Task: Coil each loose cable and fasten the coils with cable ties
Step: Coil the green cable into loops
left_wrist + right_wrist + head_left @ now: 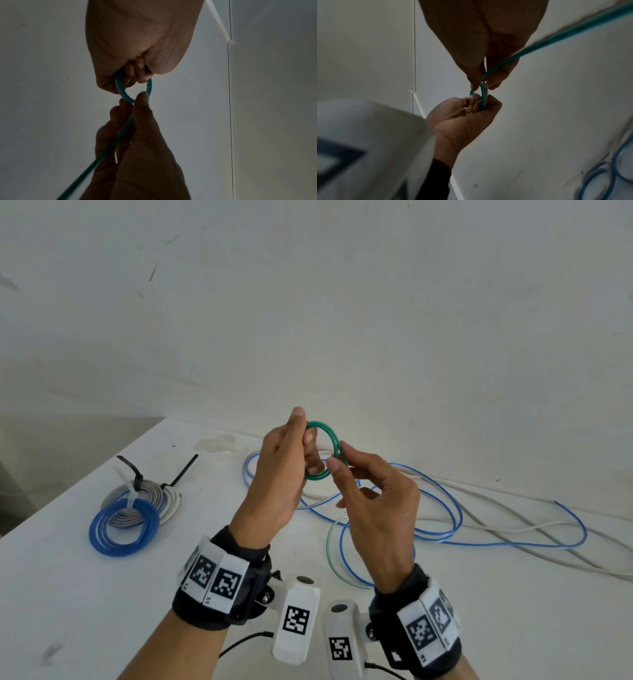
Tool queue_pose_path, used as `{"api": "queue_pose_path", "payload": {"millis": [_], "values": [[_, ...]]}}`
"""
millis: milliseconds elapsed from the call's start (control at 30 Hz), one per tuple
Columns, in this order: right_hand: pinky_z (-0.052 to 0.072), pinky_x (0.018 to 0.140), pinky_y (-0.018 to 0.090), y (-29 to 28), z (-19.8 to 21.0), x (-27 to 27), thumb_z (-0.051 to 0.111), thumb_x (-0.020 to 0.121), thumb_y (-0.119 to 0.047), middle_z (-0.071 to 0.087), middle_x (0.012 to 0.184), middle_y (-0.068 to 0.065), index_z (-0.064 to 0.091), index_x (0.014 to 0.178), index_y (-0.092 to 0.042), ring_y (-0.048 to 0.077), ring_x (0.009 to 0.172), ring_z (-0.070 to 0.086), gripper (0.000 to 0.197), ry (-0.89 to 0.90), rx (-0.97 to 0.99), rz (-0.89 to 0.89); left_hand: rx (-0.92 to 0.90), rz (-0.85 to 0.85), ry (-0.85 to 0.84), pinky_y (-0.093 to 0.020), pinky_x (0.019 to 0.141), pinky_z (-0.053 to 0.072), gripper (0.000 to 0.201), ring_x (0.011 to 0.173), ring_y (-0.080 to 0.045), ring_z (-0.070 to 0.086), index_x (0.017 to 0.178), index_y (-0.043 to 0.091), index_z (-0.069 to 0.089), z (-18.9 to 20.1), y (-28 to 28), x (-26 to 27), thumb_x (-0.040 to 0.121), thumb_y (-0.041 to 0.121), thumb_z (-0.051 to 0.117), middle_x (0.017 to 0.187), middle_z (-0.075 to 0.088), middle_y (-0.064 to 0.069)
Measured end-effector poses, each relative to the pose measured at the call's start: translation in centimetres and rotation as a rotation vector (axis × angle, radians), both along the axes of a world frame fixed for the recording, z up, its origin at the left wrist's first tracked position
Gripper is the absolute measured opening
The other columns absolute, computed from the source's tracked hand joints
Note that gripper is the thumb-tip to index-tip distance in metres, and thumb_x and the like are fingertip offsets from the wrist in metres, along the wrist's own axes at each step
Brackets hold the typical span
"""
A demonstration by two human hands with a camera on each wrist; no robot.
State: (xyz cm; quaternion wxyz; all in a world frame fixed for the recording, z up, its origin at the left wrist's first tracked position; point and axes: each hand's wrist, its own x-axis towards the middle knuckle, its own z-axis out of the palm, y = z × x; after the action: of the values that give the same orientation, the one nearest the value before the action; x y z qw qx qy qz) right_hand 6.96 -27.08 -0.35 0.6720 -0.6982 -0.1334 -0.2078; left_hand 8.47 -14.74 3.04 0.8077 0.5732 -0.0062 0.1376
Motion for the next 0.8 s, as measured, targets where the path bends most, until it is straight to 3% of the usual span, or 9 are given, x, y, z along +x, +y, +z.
{"api": "queue_pose_path", "payload": {"millis": [67,233,367,500,600,667,800], "values": [[0.054,0.054,0.044,-0.1,0.0,0.1,0.081,0.086,-0.017,0.076,0.09,-0.009,0.079,0.105,-0.02,0.015,0.08,0.067,0.02,-0.012,-0.001,-0.015,0.009,0.001,-0.009,-0.03,0.057,0.03,0.047,0.051,-0.014,0.023,0.066,0.016,0.035,-0.1,-0.3,-0.2,0.11,0.036,0.035,0.062,0.019,-0.001],[0.049,0.06,0.032,-0.8,0.3,0.5,0.079,0.088,-0.019,0.078,0.087,0.001,0.079,0.101,-0.022,0.025,0.08,0.068,0.013,0.014,0.056,0.082,-0.047,-0.028,0.009,-0.023,0.05,0.032,0.046,0.05,-0.013,0.023,0.067,0.015,0.035,0.2,-0.4,-0.3,0.11,0.034,0.035,0.063,0.017,-0.001],[0.053,0.069,0.033,-0.7,0.7,0.4,0.077,0.089,-0.022,0.079,0.091,-0.002,0.078,0.103,-0.026,0.028,0.087,0.07,0.015,0.011,0.078,0.062,-0.171,-0.057,0.042,-0.023,0.049,0.032,0.045,0.05,-0.013,0.022,0.067,0.015,0.037,0.2,-0.7,-0.3,0.11,0.031,0.035,0.062,0.016,-0.001],[0.05,0.061,0.026,0.2,0.2,-0.1,0.077,0.088,-0.02,0.076,0.087,-0.014,0.076,0.104,-0.035,0.005,0.072,0.063,0.022,-0.043,0.04,0.017,-0.293,-0.069,0.08,-0.025,0.05,0.033,0.047,0.049,-0.014,0.024,0.066,0.015,0.037,0.1,-0.9,-0.3,0.109,0.033,0.035,0.057,0.02,0.001],[0.051,0.062,0.03,0.3,0.0,0.1,0.077,0.089,-0.019,0.076,0.087,-0.012,0.075,0.103,-0.036,0.005,0.072,0.061,0.023,-0.053,0.018,0.014,-0.299,-0.078,0.095,-0.026,0.051,0.034,0.047,0.05,-0.014,0.024,0.066,0.013,0.04,0.0,-0.5,-0.1,0.109,0.031,0.036,0.055,0.022,0.002],[0.048,0.061,0.03,-0.5,0.2,0.5,0.077,0.09,-0.02,0.077,0.088,-0.01,0.077,0.105,-0.032,0.006,0.073,0.061,0.019,-0.046,-0.009,0.018,-0.217,-0.093,0.085,-0.03,0.058,0.039,0.045,0.05,-0.014,0.032,0.069,0.01,0.049,-0.2,-0.2,0.2,0.109,0.027,0.037,0.054,0.03,0.001],[0.037,0.059,0.021,-3.3,0.9,1.5,0.075,0.091,-0.017,0.075,0.085,-0.017,0.08,0.104,-0.03,0.006,0.072,0.058,0.019,-0.05,-0.258,0.111,0.293,-0.188,0.114,-0.036,0.071,0.049,0.046,0.058,-0.018,0.054,0.085,0.002,0.065,-0.5,1.0,0.4,0.108,0.032,0.039,0.06,0.052,-0.004]]}}
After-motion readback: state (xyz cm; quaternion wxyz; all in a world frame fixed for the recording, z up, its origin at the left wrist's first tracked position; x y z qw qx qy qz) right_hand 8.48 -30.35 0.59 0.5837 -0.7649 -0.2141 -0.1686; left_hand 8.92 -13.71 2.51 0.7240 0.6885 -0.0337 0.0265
